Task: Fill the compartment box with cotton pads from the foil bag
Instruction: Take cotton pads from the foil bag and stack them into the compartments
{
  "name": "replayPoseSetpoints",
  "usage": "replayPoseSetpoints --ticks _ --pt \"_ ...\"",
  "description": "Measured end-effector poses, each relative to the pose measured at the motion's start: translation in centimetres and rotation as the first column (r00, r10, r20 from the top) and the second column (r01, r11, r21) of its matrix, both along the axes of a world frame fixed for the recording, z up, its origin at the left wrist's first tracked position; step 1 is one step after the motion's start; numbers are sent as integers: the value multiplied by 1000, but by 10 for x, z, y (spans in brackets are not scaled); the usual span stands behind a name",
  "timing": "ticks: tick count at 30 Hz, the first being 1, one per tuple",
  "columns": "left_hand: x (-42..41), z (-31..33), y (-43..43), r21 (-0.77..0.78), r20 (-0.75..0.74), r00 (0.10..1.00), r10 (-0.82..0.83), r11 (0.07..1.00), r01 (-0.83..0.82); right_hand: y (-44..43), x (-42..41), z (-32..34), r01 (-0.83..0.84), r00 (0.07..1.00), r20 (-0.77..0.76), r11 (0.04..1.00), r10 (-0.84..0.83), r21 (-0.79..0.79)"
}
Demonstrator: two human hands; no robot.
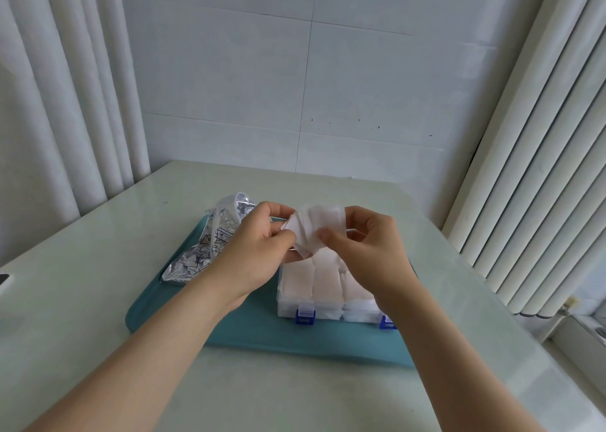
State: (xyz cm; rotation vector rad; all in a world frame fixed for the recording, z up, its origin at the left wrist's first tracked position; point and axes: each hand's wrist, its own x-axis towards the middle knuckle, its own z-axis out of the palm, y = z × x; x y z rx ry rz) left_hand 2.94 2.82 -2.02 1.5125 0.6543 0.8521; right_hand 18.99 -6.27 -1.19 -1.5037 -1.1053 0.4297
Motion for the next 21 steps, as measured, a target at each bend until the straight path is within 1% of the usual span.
replayPoseSetpoints --ticks 3,5,7,9,11,13,17,21 --pt "-1 -1 4 -19 17 998 56 998 -55 -1 2 3 27 991 -135 998 -19 60" --pt "-3 -1 6 -19 9 999 53 998 -53 -3 5 7 9 988 -154 994 8 109" --pt "-3 -1 5 -5 -2 1000 19 1000 -19 -5 5 9 -66 990 -117 992 78 103" --pt "-2 -1 4 21 -2 999 -33 999 33 -5 4 6 -97 995 -5 993 98 60" --pt "-2 -1 4 44 5 997 -78 996 77 -1 2 -1 -48 991 127 999 44 25" --pt "-4 0 3 58 16 994 -105 993 104 1 1 -4 0 983 184 1000 -5 27" --pt "-5 2 2 81 46 990 -135 988 131 0 -1 -2 -10 980 200 999 2 35" --pt "-7 1 2 110 66 987 -149 984 141 -2 -3 2 -55 992 111 998 53 10"
